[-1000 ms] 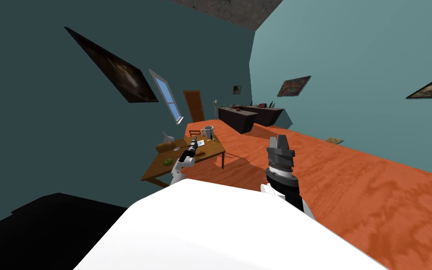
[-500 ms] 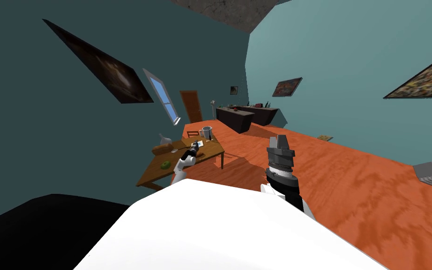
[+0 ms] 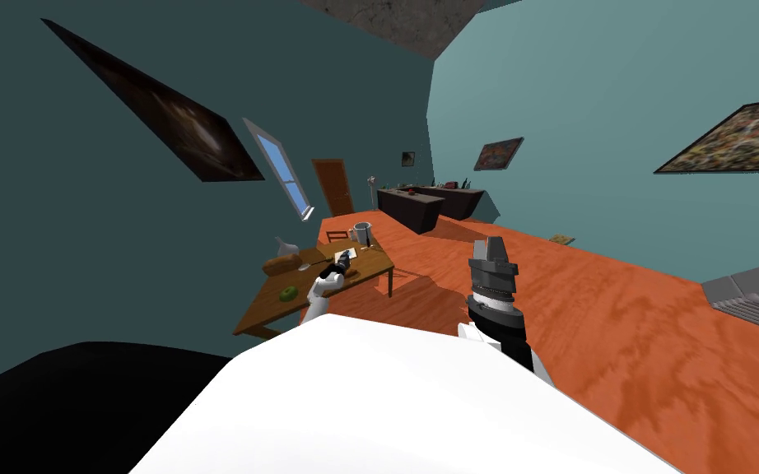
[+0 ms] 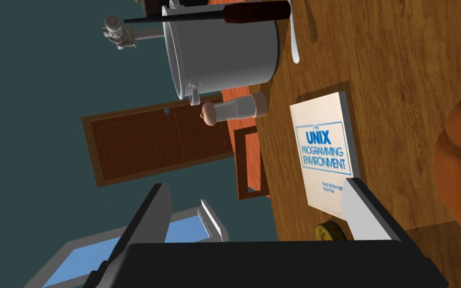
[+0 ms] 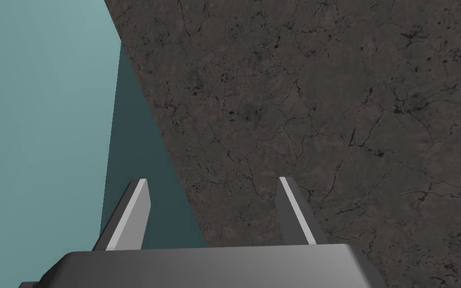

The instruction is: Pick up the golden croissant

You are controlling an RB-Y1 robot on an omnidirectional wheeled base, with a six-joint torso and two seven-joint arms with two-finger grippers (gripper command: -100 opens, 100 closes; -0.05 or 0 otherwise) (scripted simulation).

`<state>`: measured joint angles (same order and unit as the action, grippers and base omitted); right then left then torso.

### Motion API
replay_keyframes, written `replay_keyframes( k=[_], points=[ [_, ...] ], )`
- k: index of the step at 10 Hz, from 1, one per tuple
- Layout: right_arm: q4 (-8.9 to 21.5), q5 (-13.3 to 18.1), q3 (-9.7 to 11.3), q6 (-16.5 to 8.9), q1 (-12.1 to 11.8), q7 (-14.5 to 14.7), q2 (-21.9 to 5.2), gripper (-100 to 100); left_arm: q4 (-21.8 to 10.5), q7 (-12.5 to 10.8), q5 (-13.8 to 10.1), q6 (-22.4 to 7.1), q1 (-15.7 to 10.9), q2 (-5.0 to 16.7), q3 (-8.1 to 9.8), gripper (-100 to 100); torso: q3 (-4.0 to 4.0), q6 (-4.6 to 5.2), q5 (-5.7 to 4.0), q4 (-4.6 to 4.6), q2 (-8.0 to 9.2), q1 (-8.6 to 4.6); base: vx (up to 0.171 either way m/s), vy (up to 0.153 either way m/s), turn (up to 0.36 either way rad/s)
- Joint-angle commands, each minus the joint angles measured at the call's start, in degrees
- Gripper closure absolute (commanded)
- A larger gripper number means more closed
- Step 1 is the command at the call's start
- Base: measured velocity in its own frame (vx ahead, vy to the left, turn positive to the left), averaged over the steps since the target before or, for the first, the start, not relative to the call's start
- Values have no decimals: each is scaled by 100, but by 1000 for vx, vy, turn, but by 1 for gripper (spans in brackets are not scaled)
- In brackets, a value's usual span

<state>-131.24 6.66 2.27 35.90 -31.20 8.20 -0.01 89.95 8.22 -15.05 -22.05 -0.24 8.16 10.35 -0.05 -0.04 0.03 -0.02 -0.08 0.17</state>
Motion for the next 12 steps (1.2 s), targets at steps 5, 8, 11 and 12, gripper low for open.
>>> replay_keyframes(
  k=[5, 8, 11, 12],
  points=[
    [0, 0, 0, 0, 0, 0, 0, 0, -549, 89, -168, -657, -235, -94, 178, -100, -2, -1, 0, -1, -4, -1, 21, 41, -58],
    [0, 0, 0, 0, 0, 0, 0, 0, -1023, 149, -326, -1100, -426, -120, 322, -100, -2, -2, 0, -1, -4, -1, 24, 52, -57],
    [0, 0, 0, 0, 0, 0, 0, 0, -1404, 204, -465, -1464, -590, -152, 462, -100, -2, -2, 1, -1, -3, 4, 33, 64, -76],
    [0, 0, 0, 0, -1, 0, 0, 0, -1463, 204, -465, -1502, -590, -152, 462, -100, -5, -1, 2, -2, -10, 10, 34, 66, -29]
  ],
)
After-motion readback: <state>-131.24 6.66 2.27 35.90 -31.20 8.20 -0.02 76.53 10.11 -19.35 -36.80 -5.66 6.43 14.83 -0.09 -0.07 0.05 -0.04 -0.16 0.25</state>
